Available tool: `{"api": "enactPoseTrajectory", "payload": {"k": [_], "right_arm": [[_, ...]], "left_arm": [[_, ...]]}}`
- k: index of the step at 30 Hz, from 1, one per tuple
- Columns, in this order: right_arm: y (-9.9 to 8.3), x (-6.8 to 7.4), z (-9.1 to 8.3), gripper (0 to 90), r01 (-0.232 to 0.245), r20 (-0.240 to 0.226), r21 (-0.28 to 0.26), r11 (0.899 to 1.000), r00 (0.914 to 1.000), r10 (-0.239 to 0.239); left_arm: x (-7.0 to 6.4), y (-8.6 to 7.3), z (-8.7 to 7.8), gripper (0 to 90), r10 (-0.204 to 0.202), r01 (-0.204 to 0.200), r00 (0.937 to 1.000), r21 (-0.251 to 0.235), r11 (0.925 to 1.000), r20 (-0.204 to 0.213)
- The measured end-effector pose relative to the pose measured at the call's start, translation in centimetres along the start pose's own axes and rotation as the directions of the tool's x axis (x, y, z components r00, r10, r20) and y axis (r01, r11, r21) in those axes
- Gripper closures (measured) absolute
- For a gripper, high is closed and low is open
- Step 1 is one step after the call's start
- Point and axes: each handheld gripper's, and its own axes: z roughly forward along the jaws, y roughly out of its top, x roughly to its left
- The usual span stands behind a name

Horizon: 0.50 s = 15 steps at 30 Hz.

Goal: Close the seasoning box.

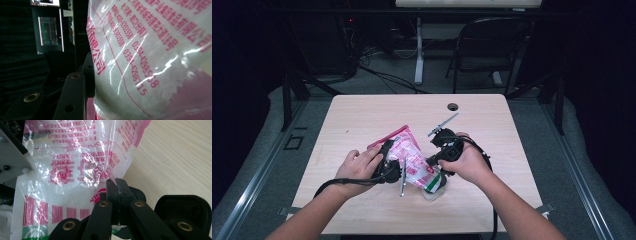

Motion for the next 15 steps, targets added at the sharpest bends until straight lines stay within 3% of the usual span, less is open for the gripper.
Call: {"api": "enactPoseTrajectory", "payload": {"k": [15], "right_arm": [[-0.08,0.16,0.06,90.0,-0.008,0.008,-0.004,1.0,0.9999,0.008]], "left_arm": [[0.42,0.22,-0.19,63.6,0.033,-0.033,0.9992,-0.001,0.9994,-0.02]]}}
